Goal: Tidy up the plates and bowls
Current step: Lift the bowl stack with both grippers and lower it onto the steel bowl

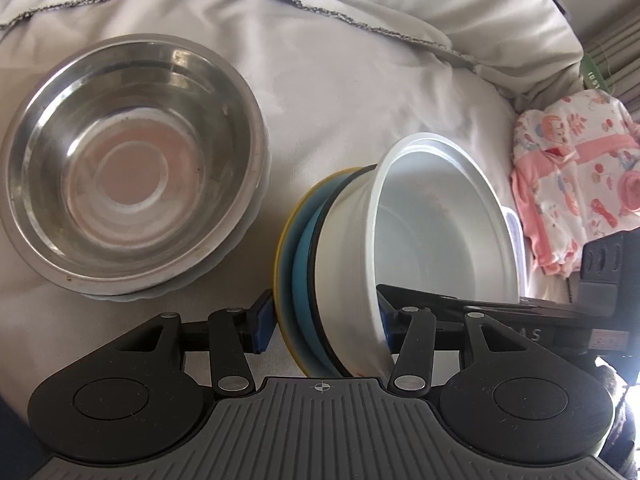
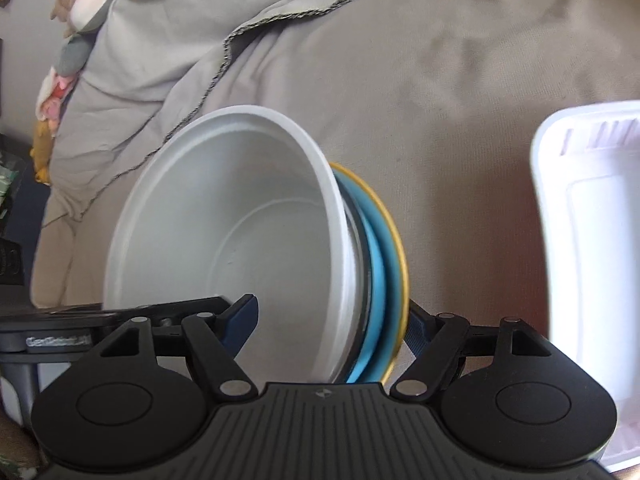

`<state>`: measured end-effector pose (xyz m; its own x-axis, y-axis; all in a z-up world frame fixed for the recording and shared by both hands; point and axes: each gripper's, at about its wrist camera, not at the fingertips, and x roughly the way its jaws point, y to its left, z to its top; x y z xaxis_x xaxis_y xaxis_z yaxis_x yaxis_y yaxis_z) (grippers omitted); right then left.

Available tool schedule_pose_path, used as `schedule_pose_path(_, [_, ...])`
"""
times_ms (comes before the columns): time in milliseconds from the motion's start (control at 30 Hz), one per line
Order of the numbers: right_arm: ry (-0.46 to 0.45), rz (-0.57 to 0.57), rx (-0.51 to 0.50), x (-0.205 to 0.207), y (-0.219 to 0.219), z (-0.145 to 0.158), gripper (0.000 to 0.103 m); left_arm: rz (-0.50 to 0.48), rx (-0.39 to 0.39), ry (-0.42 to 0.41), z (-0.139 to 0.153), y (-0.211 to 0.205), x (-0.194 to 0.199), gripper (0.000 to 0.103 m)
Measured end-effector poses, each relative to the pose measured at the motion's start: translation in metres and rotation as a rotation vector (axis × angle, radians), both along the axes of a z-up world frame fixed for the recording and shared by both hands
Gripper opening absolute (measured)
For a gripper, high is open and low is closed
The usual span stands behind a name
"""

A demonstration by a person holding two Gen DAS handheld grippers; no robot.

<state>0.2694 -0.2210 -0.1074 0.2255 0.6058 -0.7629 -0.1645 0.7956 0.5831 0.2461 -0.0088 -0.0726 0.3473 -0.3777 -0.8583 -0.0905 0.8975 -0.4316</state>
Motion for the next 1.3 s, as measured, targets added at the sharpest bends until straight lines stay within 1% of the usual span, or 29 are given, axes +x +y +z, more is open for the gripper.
schedule_pose_path(133, [0.019,0.046,0.0,0.001,0.006,0.002,0.075,-0.025,0.022,0.016,0.001,-0.003,0.003,0.054])
schedule_pose_path(200, [0.026,0.045,-0.031,0.001,0.01,0.006,0.075,-0.028,0.007,0.021,0.001,0.0,0.003,0.054])
schedule_pose_path(267, [0.034,0.036,-0.035,0.002,0.011,0.008,0.076,-0.02,-0.013,0.025,-0.001,0.004,0.0,0.054])
schedule_pose_path(333, [0.017,0.041,-0.046,-0.003,0.015,0.011,0.076,-0.012,-0.024,0.022,-0.001,0.008,-0.008,0.054])
schedule_pose_path(433, [0.005,0.077,-0.049,-0.008,0.021,0.01,0.076,-0.016,-0.021,0.016,-0.001,0.009,-0.015,0.057])
schedule_pose_path(533, [-0.011,0.105,-0.062,-0.011,0.022,0.007,0.076,-0.02,-0.04,0.008,-0.001,0.008,-0.015,0.063])
schedule_pose_path(600, [-0.01,0.093,-0.066,-0.01,0.018,0.006,0.076,-0.026,-0.054,0.002,0.002,0.006,-0.013,0.068])
schedule_pose_path(700, [-0.015,0.065,-0.064,-0.006,0.014,0.005,0.076,-0.036,-0.022,0.003,0.005,0.0,-0.011,0.069])
schedule_pose_path(833, [0.009,0.06,-0.045,-0.002,0.011,-0.002,0.076,-0.028,0.01,0.027,0.004,-0.005,-0.007,0.071])
schedule_pose_path(1000, [0.036,0.061,0.009,0.001,0.008,-0.007,0.076,-0.024,0.009,0.028,0.003,-0.003,-0.007,0.072])
schedule_pose_path(1100, [0.046,0.066,0.023,0.0,0.005,-0.009,0.075,-0.03,0.018,0.021,0.003,-0.003,-0.008,0.072])
schedule_pose_path(1133, [0.044,0.069,0.021,-0.001,0.008,-0.009,0.073,-0.033,0.023,0.019,0.002,-0.004,-0.007,0.071])
schedule_pose_path(1167, [0.039,0.075,0.024,-0.002,0.009,-0.008,0.069,-0.037,0.03,0.016,0.003,-0.005,-0.006,0.071])
schedule_pose_path(1233, [0.027,0.074,0.012,-0.002,0.011,-0.006,0.068,-0.029,0.031,0.013,0.003,-0.005,-0.006,0.071])
schedule_pose_path(1300, [0.029,0.072,0.021,-0.001,0.01,-0.006,0.068,-0.03,0.039,0.004,0.005,-0.007,-0.005,0.072])
